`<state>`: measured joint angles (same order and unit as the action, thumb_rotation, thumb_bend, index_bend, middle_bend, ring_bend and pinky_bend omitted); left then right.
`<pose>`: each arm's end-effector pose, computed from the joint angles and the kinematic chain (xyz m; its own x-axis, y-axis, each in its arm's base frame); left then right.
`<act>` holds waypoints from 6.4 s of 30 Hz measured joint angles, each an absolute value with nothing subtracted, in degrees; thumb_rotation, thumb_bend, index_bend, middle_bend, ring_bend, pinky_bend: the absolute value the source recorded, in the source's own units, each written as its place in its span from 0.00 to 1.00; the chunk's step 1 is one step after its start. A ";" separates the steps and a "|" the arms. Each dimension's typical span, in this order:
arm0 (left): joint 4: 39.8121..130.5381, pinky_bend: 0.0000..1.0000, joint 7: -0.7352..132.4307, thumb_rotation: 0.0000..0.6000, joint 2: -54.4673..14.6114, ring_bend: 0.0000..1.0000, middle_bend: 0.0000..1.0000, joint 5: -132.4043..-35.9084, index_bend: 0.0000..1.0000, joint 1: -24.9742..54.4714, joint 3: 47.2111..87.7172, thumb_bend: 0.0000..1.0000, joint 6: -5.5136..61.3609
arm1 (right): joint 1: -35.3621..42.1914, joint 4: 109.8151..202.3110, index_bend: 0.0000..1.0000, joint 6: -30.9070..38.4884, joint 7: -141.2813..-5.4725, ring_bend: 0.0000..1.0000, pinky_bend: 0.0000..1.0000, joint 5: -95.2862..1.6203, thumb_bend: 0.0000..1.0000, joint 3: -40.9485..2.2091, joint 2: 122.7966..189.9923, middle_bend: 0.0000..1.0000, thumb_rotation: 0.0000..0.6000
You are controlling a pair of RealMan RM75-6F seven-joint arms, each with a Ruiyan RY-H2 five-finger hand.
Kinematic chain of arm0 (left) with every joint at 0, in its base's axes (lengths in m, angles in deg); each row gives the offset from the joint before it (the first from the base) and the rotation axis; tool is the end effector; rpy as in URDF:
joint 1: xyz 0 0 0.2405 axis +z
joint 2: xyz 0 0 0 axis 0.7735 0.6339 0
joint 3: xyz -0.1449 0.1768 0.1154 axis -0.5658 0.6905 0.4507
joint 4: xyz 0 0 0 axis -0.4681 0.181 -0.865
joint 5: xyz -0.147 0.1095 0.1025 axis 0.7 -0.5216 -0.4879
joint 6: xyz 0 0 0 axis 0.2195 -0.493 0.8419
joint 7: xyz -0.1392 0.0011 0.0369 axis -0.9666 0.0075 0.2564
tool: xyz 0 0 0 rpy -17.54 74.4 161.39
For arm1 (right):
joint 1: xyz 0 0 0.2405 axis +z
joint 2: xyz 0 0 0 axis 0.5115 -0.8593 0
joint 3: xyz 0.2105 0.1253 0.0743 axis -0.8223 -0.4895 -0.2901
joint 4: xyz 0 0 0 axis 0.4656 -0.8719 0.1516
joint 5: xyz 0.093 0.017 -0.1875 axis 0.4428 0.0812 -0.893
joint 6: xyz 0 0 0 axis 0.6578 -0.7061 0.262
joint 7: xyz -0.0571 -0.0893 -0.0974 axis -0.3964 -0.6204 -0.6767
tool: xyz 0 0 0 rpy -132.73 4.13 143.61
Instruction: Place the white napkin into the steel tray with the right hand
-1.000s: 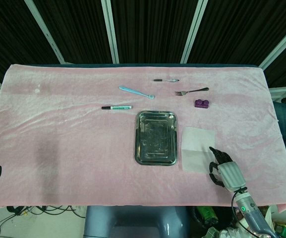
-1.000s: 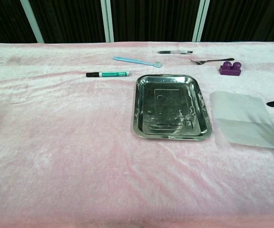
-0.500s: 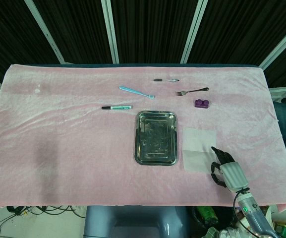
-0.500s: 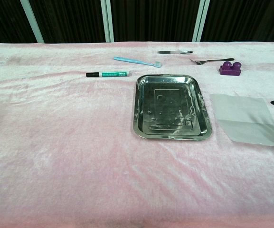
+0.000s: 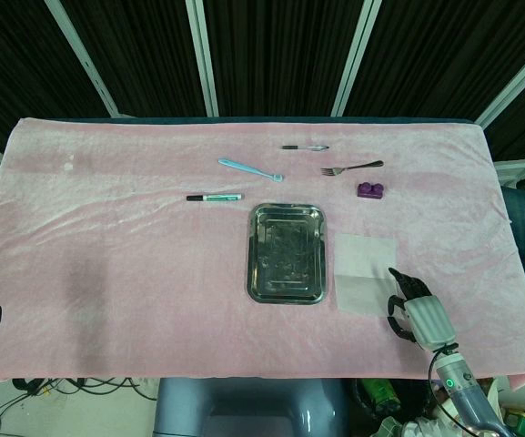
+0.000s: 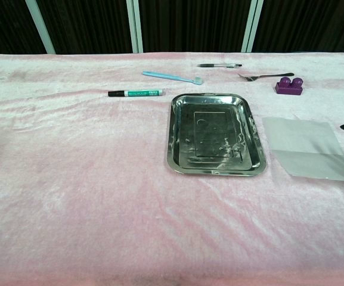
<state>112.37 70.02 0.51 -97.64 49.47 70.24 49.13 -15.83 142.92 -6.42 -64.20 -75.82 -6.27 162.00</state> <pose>-0.3207 0.1658 0.1708 0.3552 -0.0041 0.9348 0.9100 0.2305 -0.3447 -0.3311 -0.2201 0.0208 0.3903 -0.2253 0.8927 -0.9105 -0.2381 0.3380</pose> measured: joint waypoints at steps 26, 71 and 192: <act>112.38 0.00 69.61 1.00 0.66 0.00 0.05 -97.51 0.15 49.39 70.14 0.40 48.92 | -8.89 160.04 0.76 -3.00 -72.39 0.13 0.15 -71.77 0.44 -14.72 156.81 0.05 1.00; 112.42 0.00 68.90 1.00 1.06 0.00 0.05 -97.52 0.15 49.46 70.15 0.40 48.84 | -9.88 171.82 0.79 -1.17 -100.25 0.13 0.15 -63.23 0.44 -13.52 167.02 0.06 1.00; 112.68 0.00 68.99 1.00 1.13 0.00 0.05 -97.01 0.15 49.33 69.99 0.40 48.67 | 1.20 170.59 0.38 5.01 -108.31 0.10 0.15 -44.50 0.32 -16.91 170.94 0.03 1.00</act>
<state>112.68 68.99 1.13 -97.01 49.33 69.99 48.67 1.20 170.59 5.01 -108.31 -44.50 -16.91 170.94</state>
